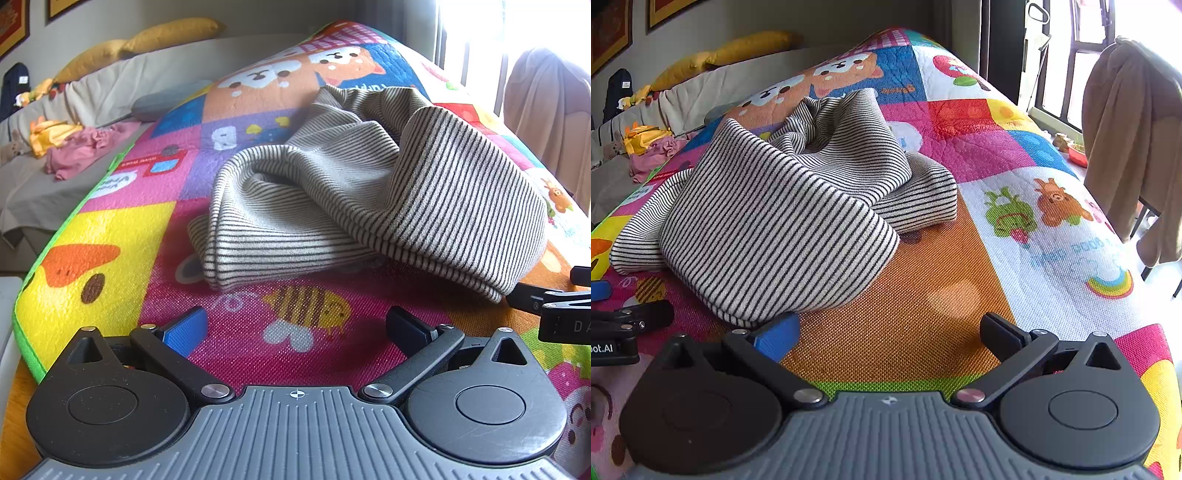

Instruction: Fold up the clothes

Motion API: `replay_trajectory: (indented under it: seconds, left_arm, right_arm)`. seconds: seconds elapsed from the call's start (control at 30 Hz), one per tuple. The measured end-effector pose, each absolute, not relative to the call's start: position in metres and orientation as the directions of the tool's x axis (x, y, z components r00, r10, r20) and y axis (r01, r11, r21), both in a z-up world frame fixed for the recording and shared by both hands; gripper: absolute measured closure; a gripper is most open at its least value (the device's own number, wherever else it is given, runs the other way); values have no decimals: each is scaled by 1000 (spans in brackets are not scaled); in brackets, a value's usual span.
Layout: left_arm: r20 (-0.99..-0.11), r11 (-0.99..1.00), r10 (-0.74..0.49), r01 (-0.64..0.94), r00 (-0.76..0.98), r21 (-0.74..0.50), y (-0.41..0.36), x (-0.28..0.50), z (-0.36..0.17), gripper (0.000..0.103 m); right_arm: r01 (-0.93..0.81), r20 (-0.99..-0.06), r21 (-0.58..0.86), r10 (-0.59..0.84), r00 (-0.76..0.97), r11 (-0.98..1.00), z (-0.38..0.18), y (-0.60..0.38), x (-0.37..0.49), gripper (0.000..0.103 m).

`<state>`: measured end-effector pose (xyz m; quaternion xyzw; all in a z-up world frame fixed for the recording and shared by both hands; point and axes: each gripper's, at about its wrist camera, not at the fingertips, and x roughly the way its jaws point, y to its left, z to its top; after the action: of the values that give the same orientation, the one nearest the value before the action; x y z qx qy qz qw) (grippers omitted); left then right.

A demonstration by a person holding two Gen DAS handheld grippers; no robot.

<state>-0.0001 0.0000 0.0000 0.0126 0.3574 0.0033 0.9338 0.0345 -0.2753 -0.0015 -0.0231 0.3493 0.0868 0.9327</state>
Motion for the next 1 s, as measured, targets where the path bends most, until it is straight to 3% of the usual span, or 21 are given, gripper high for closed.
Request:
replay_trajectory:
  seconds: [1.0]
  left_arm:
    - [-667, 1000, 14, 3, 745, 23, 1, -1, 0, 0]
  right_arm:
    - [-176, -653, 16, 144, 743, 984, -2, -275, 34, 0]
